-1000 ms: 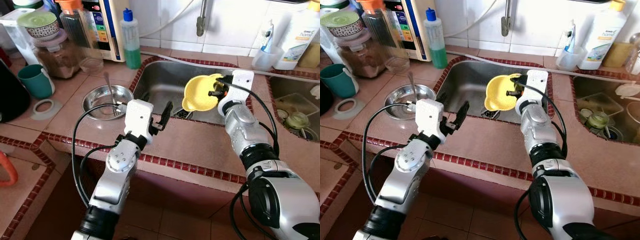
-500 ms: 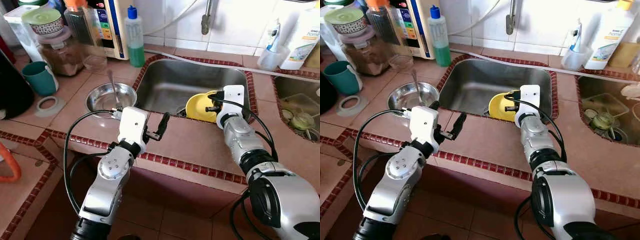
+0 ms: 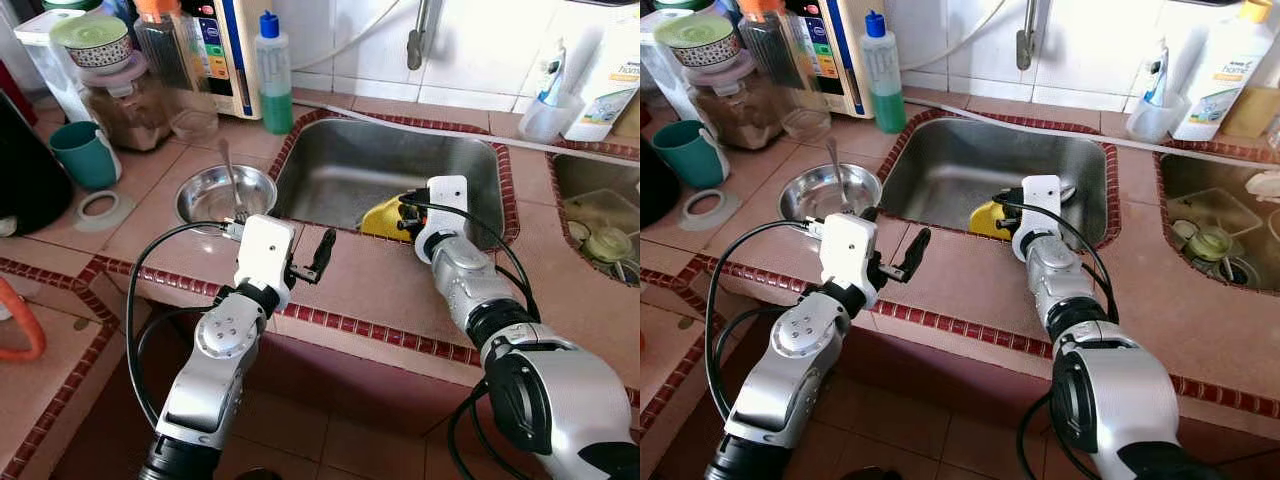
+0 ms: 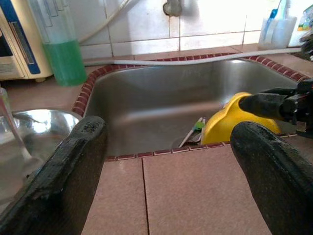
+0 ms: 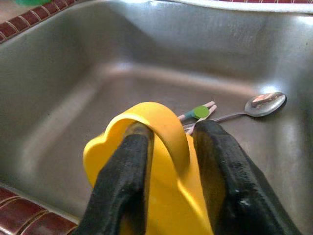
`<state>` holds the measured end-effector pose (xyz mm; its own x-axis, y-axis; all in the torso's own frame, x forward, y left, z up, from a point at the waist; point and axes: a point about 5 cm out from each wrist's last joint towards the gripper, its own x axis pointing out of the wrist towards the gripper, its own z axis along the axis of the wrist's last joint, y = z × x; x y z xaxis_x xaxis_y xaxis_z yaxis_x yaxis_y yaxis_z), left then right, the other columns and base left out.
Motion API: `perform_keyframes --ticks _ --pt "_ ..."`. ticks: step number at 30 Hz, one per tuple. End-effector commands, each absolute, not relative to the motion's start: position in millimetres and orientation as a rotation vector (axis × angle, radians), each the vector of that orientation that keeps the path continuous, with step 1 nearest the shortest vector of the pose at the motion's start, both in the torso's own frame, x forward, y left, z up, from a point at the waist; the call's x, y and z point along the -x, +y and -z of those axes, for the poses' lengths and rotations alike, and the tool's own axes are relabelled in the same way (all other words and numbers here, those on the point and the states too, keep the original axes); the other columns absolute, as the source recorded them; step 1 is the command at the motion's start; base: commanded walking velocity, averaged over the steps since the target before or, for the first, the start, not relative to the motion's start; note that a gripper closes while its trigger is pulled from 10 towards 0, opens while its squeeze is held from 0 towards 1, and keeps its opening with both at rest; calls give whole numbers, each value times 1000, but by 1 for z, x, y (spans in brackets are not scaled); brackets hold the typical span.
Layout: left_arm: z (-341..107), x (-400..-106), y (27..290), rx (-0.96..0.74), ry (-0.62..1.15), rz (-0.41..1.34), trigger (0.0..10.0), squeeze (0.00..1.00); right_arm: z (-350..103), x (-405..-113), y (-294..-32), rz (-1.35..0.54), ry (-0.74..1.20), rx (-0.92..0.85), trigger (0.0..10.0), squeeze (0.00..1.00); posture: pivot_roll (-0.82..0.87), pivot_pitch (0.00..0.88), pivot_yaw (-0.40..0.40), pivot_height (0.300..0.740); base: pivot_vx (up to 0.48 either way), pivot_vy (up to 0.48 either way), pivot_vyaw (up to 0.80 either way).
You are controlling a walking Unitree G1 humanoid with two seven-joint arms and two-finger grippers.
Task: Kitchen organization
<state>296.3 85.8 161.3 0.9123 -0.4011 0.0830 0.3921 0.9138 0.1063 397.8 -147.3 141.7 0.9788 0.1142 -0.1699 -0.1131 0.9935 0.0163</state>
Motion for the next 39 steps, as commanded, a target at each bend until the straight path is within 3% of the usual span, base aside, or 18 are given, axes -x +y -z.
perform_keyframes --ticks 1,16,25,33,39 --pt "-163 -301 88 -106 -97 399 10000 1000 -146 -399 -145 -124 164 -22 10000 1000 127 84 25 740 0 0 0" --pt "-166 -316 100 -120 -79 322 10000 1000 -147 -399 -141 -185 152 -102 10000 1000 110 86 17 740 0 0 0" --pt "-164 -315 100 -111 -66 312 10000 1000 -146 -400 -148 -141 166 -36 10000 1000 121 88 12 740 0 0 0" --pt "-161 -311 99 -114 -54 304 10000 1000 -138 -398 -158 -103 252 -110 10000 1000 139 88 0 740 0 0 0" --pt "-160 -310 99 -117 -49 294 10000 1000 -140 -399 -149 -193 306 -35 10000 1000 139 88 -5 740 0 0 0"
